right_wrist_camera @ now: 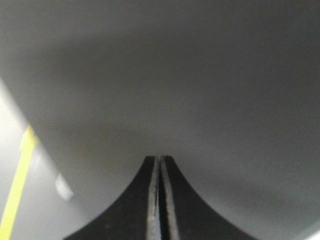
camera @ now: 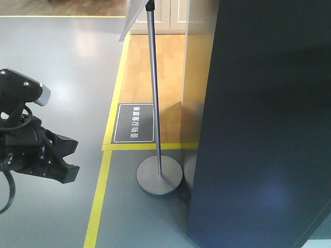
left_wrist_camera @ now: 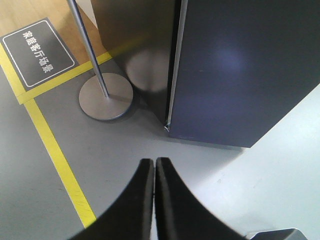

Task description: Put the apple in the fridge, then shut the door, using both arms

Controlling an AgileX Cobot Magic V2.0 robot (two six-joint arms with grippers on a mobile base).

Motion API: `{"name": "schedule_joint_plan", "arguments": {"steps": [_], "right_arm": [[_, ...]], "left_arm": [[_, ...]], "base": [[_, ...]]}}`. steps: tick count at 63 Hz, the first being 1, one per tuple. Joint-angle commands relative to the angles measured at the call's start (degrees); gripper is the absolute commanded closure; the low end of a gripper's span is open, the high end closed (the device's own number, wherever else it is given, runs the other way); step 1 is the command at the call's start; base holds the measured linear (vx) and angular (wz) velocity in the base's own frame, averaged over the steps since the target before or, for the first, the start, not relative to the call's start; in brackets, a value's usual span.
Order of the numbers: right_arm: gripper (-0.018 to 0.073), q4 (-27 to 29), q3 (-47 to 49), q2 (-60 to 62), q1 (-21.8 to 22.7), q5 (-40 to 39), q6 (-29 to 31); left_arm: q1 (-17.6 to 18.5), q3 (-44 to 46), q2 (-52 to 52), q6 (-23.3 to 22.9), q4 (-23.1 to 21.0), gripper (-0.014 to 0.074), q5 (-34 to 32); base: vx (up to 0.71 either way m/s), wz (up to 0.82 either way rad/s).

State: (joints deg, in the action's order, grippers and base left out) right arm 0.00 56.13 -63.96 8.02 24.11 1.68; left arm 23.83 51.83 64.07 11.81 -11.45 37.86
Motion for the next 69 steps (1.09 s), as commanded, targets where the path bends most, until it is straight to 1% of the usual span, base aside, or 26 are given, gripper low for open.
{"name": "schedule_joint_plan", "arguments": {"steps": [1,13,34,49,58,69], "right_arm": [[0.0564,0.00,1.99,-1.36,1.22,-8.99,1.07],[0.0564,0.00,4.54,-7.18,1.30,-13.27,1.07],[0.0564,-1.23,14.53,-19.46,1.30,-16.21,1.07],[0.0564,-1.23,21.27,-27.55,1.30,-20.05,1.26],[0.0564,-1.23,26.10,-32.35,1.30,-20.89,1.26],[0.0564,-1.15,30.49,-36.20,1.30,-20.07,1.20]], "left_arm": [[-0.07,1.44,-1.04,-0.26,-0.59,0.0603,-2.86],[-0.07,1.44,-1.04,-0.26,-0.59,0.0603,-2.80],[-0.07,1.44,-1.04,-0.26,-0.59,0.0603,-2.80],[-0.07,1.44,-1.04,-0.26,-0.59,0.0603,-2.80],[-0.07,1.44,-1.04,-0.26,-0.59,0.0603,-2.80],[-0.07,1.44,-1.04,-0.26,-0.59,0.0603,-2.80]], "base": [[0.00,0.00],[0.00,0.00],[0.00,0.00],[0.00,0.00],[0.00,0.00],[0.00,0.00]]}}
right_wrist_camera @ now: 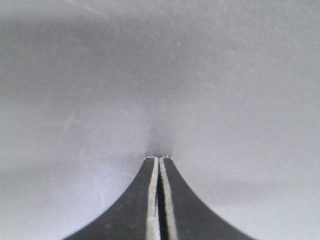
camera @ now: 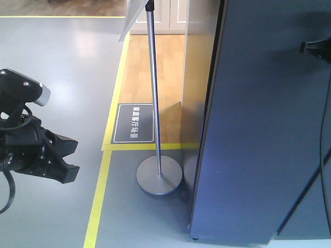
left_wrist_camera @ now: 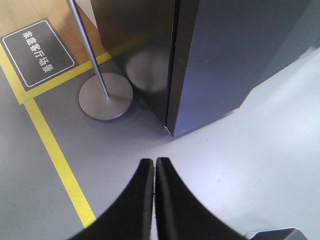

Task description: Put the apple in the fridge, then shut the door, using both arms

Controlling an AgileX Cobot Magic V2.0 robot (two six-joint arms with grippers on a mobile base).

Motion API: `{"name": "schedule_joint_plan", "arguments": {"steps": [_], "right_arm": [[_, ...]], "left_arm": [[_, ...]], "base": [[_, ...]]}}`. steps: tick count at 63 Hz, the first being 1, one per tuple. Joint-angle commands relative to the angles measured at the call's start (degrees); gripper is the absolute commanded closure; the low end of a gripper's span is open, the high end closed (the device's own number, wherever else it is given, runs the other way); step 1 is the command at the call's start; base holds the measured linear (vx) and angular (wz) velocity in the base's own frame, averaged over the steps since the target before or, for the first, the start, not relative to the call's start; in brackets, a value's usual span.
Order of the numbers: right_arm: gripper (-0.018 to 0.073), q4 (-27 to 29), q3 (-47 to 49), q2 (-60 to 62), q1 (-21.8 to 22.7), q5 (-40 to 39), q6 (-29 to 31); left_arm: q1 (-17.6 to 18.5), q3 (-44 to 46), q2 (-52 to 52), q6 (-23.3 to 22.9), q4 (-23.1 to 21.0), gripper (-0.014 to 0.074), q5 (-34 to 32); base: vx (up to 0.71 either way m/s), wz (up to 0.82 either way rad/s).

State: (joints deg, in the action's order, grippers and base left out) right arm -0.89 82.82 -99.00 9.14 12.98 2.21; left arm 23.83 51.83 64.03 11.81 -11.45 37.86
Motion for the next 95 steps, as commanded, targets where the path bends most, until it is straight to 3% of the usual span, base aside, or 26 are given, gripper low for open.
{"name": "schedule_joint_plan", "arguments": {"steps": [1,15,37,65,95], "right_arm": [[0.0564,-0.26,3.89,-1.22,0.17,-8.81,0.67],[0.0564,0.14,2.25,1.21,-0.11,-3.28,0.70],[0.0564,-0.21,-16.84,15.98,-4.80,-4.79,1.34],[0.0564,0.08,-31.80,34.94,-13.87,13.08,-0.47],[0.0564,-0.18,-46.45,60.43,-13.96,30.11,-2.21]], "left_arm": [[-0.07,1.44,-1.00,-0.26,-0.59,0.0603,-2.80],[-0.07,1.44,-1.00,-0.26,-0.59,0.0603,-2.83],[-0.07,1.44,-1.00,-0.26,-0.59,0.0603,-2.76],[-0.07,1.44,-1.00,-0.26,-0.59,0.0603,-2.83],[-0.07,1.44,-1.00,-0.26,-0.59,0.0603,-2.83]], "base": [[0.00,0.00],[0.00,0.00],[0.00,0.00],[0.00,0.00],[0.00,0.00]]}}
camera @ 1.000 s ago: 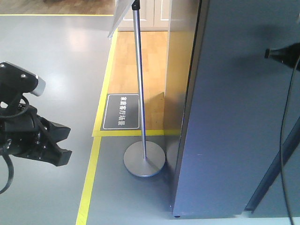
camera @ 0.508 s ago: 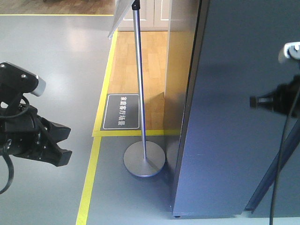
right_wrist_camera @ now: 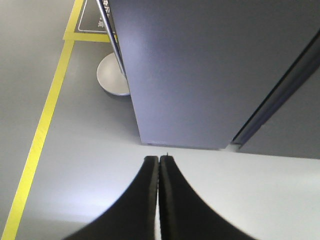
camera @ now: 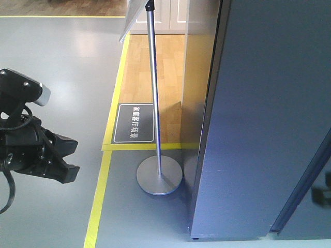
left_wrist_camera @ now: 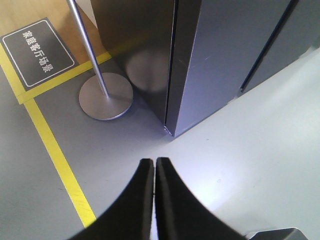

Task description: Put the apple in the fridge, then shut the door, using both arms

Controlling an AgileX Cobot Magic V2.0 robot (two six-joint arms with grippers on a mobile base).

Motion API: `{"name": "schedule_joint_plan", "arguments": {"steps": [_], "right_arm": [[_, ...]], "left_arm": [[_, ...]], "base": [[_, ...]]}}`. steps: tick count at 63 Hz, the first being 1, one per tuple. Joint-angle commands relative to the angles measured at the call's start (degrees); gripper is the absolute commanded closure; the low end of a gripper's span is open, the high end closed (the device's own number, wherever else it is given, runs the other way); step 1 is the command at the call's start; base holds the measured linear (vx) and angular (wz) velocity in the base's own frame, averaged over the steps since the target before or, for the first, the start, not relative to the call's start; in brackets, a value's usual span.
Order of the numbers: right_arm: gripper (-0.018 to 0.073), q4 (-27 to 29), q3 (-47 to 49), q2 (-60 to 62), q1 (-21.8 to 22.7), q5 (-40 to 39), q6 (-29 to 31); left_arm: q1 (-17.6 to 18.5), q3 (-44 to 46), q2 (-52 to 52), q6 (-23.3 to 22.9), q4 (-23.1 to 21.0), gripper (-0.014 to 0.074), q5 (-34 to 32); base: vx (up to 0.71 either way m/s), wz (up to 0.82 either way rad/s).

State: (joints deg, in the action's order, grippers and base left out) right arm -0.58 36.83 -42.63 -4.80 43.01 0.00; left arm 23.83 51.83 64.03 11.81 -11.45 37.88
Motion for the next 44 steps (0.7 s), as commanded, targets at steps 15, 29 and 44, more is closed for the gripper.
{"name": "schedule_joint_plan", "arguments": {"steps": [15,29,44], "right_arm": [[0.0564,-2.13,-4.34,13.92,-0.01,7.84,0.00],[0.0564,0.11,-4.68,18.09,-0.01,8.78,0.00],[0.0564,0.22,-4.68,18.21,-0.01,8.78,0.00]], "left_arm": [[-0.07,1.44,-1.00,-0.26,-0.59,0.0603,-2.85],[-0.07,1.44,-1.00,-0.26,-0.59,0.0603,-2.85],[-0.07,1.44,-1.00,-0.26,-0.59,0.0603,-2.85]], "base": [[0.00,0.00],[0.00,0.00],[0.00,0.00]]}}
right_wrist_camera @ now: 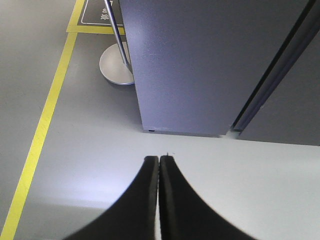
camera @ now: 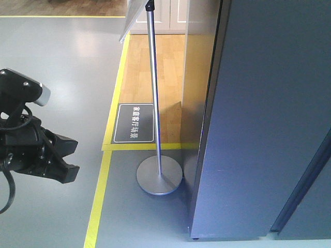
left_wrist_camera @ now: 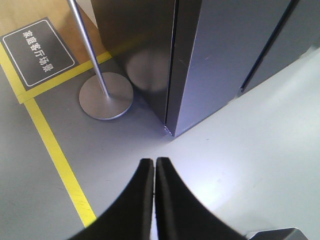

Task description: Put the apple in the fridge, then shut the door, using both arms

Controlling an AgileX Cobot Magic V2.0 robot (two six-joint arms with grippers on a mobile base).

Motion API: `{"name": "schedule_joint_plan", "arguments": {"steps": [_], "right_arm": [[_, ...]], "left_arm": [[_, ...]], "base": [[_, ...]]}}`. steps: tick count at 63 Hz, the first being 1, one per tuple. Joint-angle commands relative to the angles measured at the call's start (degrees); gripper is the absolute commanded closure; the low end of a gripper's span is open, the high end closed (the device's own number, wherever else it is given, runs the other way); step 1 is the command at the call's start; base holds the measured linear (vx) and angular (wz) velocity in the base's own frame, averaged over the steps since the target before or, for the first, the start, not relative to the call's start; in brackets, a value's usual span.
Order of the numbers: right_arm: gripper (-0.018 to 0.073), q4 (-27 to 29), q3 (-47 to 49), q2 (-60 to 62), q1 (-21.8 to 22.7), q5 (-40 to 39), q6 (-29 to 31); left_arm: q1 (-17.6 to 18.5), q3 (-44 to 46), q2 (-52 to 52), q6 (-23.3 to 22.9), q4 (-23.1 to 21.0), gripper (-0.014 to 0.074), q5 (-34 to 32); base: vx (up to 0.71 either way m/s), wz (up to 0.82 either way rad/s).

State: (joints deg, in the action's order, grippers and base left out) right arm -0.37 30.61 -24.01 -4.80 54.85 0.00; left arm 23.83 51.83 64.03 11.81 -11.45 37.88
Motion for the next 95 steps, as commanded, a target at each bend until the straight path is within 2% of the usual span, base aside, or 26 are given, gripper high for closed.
{"name": "schedule_joint_plan", "arguments": {"steps": [1,11,15,24,43,52,61,72,82,95], "right_arm": [[0.0564,0.01,1.54,-0.40,-0.01,-3.06,0.00],[0.0564,0.01,1.54,-0.40,-0.01,-3.06,0.00],[0.0564,0.01,1.54,-0.40,-0.01,-3.06,0.00],[0.0564,0.69,1.54,-0.40,-0.01,-3.06,0.00],[0.0564,0.69,1.54,-0.40,-0.01,-3.06,0.00],[0.0564,0.69,1.54,-0.40,-0.01,-3.06,0.00],[0.0564,0.69,1.54,-0.40,-0.01,-3.06,0.00],[0.0564,0.69,1.54,-0.40,-0.01,-3.06,0.00],[0.0564,0.69,1.54,-0.40,-0.01,-3.06,0.00],[0.0564,0.89,1.54,-0.40,-0.01,-3.04,0.00]], "left_arm": [[-0.07,1.44,-1.00,-0.26,-0.59,0.0603,-2.85],[-0.12,1.44,-1.78,-0.26,-0.51,0.0603,-2.65],[-1.27,1.31,-3.49,0.37,1.30,0.0603,-3.27],[-5.73,-3.16,-10.11,-0.32,1.24,0.0603,-6.29],[-15.84,-26.81,-32.04,-0.36,1.24,0.0603,-24.31],[-18.90,-37.38,-42.74,-0.36,1.24,0.0603,-32.17],[-21.35,-45.89,-51.59,-0.36,1.24,0.0603,-36.29],[-24.22,-52.19,-59.93,-0.36,1.24,0.0603,-38.35],[-24.49,-54.74,-65.85,-0.93,0.71,0.0603,-37.88],[-24.50,-54.74,-65.64,-4.51,2.90,0.0603,-37.43]], "base": [[0.00,0.00],[0.00,0.00],[0.00,0.00],[0.00,0.00],[0.00,0.00],[0.00,0.00],[0.00,0.00],[0.00,0.00],[0.00,0.00],[0.00,0.00]]}}
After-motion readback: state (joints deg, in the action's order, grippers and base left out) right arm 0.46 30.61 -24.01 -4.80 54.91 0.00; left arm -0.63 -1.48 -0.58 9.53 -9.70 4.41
